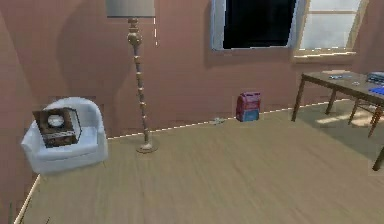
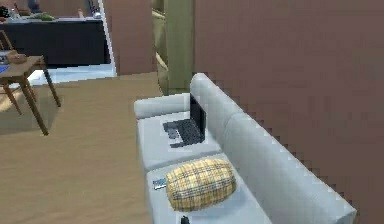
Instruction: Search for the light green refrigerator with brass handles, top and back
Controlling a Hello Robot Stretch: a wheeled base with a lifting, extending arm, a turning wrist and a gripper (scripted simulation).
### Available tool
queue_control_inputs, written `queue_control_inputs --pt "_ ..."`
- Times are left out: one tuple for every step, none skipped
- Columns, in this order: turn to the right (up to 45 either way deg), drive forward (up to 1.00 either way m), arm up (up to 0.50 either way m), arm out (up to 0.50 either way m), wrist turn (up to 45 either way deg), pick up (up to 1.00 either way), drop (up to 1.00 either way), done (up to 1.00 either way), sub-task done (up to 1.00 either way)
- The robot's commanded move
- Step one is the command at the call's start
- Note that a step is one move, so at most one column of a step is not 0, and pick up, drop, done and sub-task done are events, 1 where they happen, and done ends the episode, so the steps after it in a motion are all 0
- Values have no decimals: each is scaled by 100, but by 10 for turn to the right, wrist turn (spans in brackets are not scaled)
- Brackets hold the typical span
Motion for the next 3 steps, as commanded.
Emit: queue_control_inputs --pt "-30 0 0 0 0 0 0 0 0" --pt "0 30 0 0 0 0 0 0 0" --pt "450 0 0 0 0 0 0 0 0"
